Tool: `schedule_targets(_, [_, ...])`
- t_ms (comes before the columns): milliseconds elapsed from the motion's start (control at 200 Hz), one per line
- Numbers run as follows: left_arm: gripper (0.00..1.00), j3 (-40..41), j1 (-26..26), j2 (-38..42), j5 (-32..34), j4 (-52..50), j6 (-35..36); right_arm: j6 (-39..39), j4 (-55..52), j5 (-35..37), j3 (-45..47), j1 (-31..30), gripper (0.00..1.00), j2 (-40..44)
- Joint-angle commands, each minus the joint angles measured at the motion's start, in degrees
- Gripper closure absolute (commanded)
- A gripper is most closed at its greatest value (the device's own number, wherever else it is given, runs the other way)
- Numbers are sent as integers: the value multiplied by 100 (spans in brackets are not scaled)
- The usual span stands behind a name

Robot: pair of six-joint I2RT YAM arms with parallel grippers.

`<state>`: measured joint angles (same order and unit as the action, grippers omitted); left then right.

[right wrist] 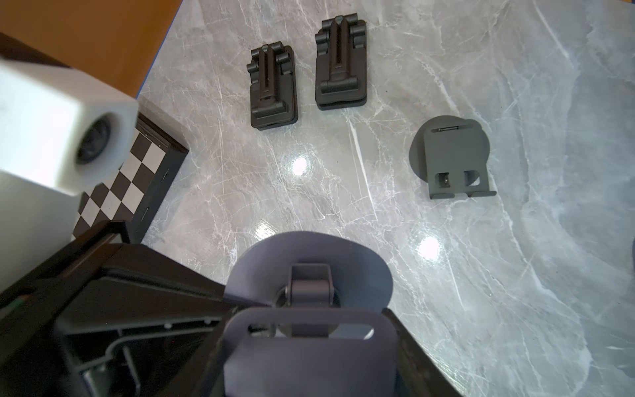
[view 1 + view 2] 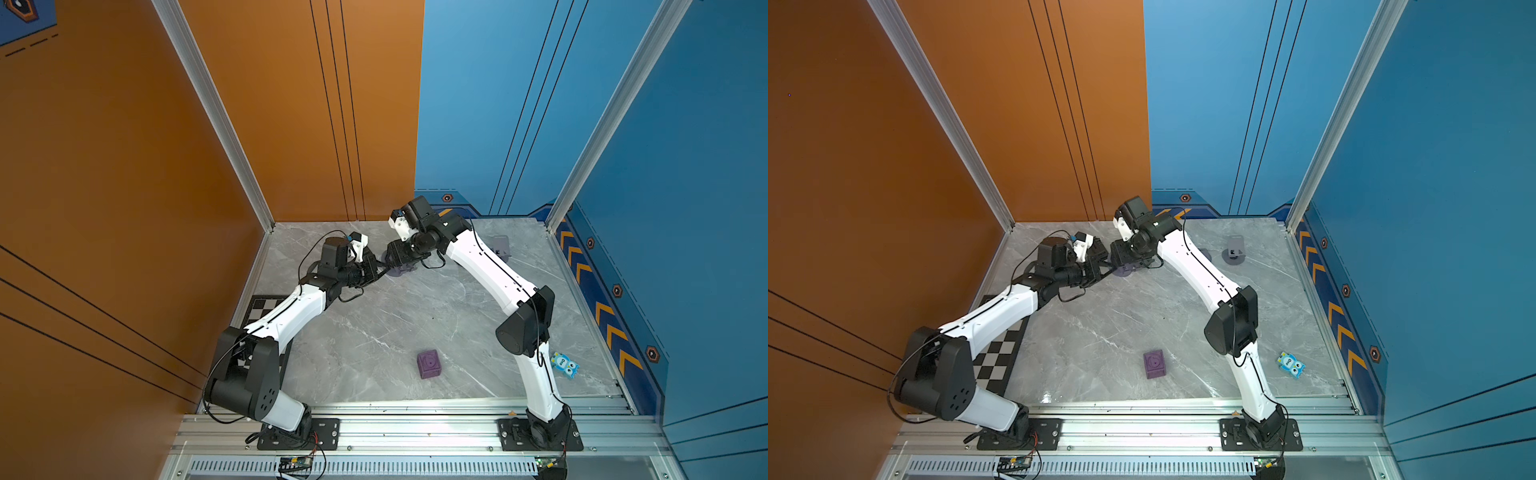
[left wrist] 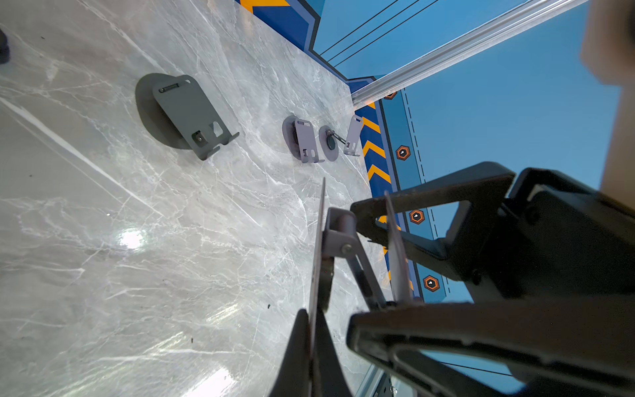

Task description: Open the phone stand

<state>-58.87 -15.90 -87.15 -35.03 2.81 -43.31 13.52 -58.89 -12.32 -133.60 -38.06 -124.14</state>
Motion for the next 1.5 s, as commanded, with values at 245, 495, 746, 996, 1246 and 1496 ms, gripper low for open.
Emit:
schedule_targets(245, [100, 146, 614, -743, 1116, -913, -616, -107, -115, 378, 98, -86, 63, 1270])
schedule_targets(495, [100, 95, 709, -938, 1136, -913, -703, -157, 0, 591, 335, -175, 65, 1581])
schedule_targets(746, [100, 140, 799, -996, 1360, -913, -815, -225, 172, 841, 624, -420, 66, 1882])
schedule_targets(996, [100, 225, 835, -691, 2088, -886, -936, -183, 456, 967, 1076, -558, 69, 2153])
schedule_targets(1246, [100, 249, 878, -562, 2544, -857, -1100, -189, 589, 1026, 1242, -632, 70, 2288])
schedule_targets(1496, [100, 308, 944, -563, 2665, -843, -1206, -191, 817, 1081, 1633, -707, 72, 2605])
